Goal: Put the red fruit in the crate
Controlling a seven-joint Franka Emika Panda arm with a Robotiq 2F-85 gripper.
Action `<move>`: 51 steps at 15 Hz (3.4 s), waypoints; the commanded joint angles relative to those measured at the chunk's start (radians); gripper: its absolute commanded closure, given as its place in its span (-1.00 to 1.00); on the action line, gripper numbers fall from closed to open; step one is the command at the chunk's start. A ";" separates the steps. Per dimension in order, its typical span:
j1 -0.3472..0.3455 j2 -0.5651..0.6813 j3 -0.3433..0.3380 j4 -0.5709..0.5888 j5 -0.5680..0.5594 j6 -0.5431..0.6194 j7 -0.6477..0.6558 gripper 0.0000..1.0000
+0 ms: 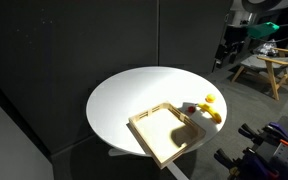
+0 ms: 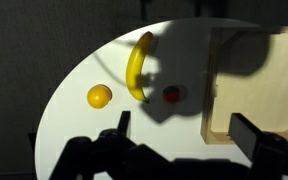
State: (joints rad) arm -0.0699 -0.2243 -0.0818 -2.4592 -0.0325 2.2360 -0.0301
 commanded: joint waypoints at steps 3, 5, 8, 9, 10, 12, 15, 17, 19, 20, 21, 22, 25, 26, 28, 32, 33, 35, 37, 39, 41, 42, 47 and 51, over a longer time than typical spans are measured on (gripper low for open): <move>-0.012 0.030 -0.009 0.012 -0.001 -0.001 -0.003 -1.00; -0.017 0.045 -0.013 0.014 -0.002 0.002 -0.006 -1.00; -0.019 0.062 -0.022 0.011 0.005 0.008 -0.024 -1.00; -0.019 0.069 -0.025 0.009 0.006 0.014 -0.031 -1.00; -0.019 0.076 -0.028 0.006 0.005 0.021 -0.038 -1.00; -0.019 0.094 -0.031 0.005 0.005 0.036 -0.052 -1.00; -0.018 0.127 -0.034 0.005 0.007 0.068 -0.069 -1.00; -0.017 0.152 -0.033 0.006 0.012 0.096 -0.082 -1.00; -0.015 0.179 -0.030 0.007 0.016 0.123 -0.096 -1.00; -0.015 0.194 -0.028 0.007 0.015 0.138 -0.097 -1.00; -0.014 0.209 -0.026 0.006 0.011 0.154 -0.096 -1.00; -0.014 0.223 -0.025 0.005 0.011 0.171 -0.097 -1.00; -0.010 0.273 -0.016 0.004 0.004 0.230 -0.081 -1.00; -0.008 0.288 -0.013 0.004 0.002 0.249 -0.073 -1.00; -0.005 0.320 -0.006 0.005 0.000 0.285 -0.063 -1.00; 0.000 0.377 0.010 0.011 0.013 0.351 -0.061 -1.00; 0.000 0.389 0.015 0.014 0.016 0.363 -0.064 -1.00; 0.000 0.413 0.026 0.024 0.028 0.372 -0.075 -1.00; -0.001 0.437 0.036 0.035 0.035 0.377 -0.081 -1.00; -0.002 0.461 0.044 0.048 0.036 0.376 -0.087 -1.00; -0.001 0.483 0.045 0.064 0.026 0.374 -0.080 -1.00; -0.001 0.496 0.043 0.072 0.019 0.377 -0.076 -1.00; -0.003 0.538 0.041 0.104 0.009 0.371 -0.079 -1.00; 0.000 0.533 0.042 0.089 0.014 0.368 -0.068 -1.00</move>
State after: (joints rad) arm -0.0693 0.3091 -0.0405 -2.3715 -0.0179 2.6071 -0.0996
